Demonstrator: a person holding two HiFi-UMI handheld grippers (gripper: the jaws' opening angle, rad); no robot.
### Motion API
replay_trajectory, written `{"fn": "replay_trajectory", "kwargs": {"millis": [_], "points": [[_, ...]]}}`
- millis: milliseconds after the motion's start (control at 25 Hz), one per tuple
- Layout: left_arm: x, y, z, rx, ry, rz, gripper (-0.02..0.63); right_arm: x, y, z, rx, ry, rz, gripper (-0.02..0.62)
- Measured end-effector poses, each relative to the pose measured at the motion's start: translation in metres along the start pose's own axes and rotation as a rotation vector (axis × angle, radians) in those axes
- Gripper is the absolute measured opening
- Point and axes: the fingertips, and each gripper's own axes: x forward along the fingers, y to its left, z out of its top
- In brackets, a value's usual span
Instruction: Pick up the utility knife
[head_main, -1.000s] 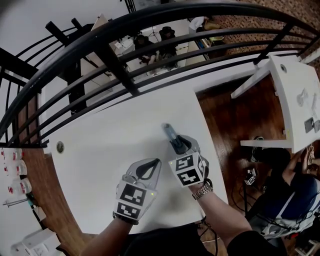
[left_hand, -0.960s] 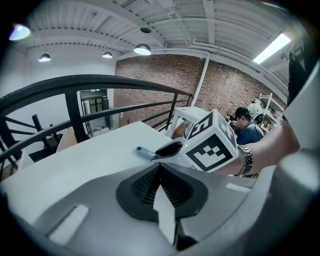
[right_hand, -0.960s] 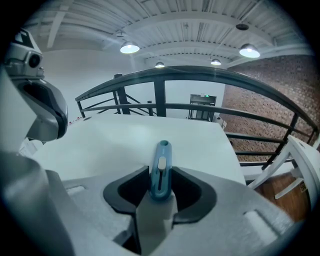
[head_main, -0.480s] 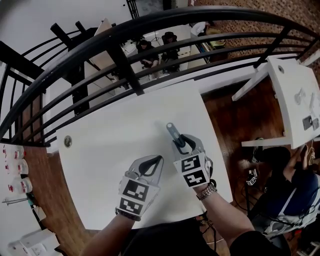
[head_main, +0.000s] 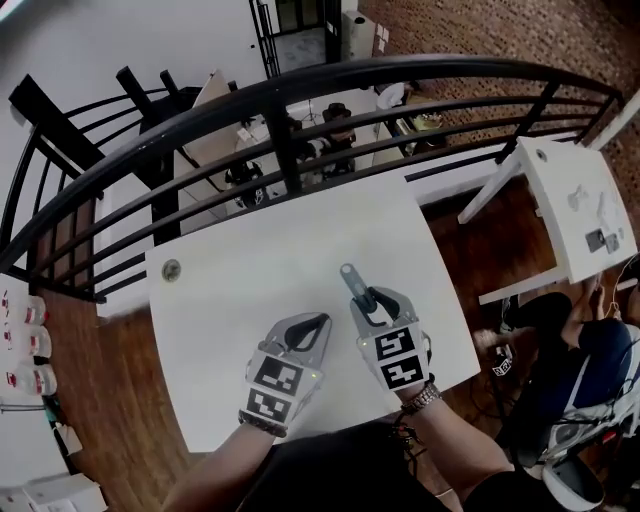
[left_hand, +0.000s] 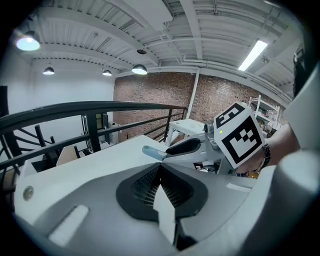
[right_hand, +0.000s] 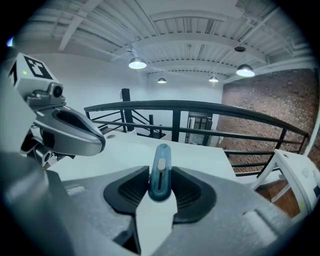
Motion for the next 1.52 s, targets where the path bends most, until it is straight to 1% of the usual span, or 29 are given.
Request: {"fn": "replay_trajectory", "kwargs": {"millis": [360,560,680,1000,1240,1520], "points": [[-0.087,-0.011,-0.036,0.029,-0.066,-0.016,0.017,-0.06,0.087,-0.002,0.013,-0.052,-0.029,0.13],[-0.116,-0.019,-0.055,0.034,-0.081,-0.027,0.015,-0.082,0.122,-0.011,0.026,-0.056,-0.024,0.13],[-0.129,-0.024,-0.063,0.037,-0.082,-0.031,0.016,-0.092,0.137,-0.019,0.028,-0.047,-0.017,0.13],[-0.137,-0.039,-0.065,0.035,-0.089,-0.004,0.016,-0.111,0.151,-0.031,0.02,-0.035,0.044,0.13],[-0.131,-0.053,-0.066,0.029,-0.093,0.017,0.017,-0.123,0.143,-0.037,-0.011,-0.043,0.062,0.13],[-0.119,-0.074,-0.068,0.031,-0.083,0.02,0.016,-0.135,0.134,-0.047,-0.029,-0.045,0.075,0.13]]}}
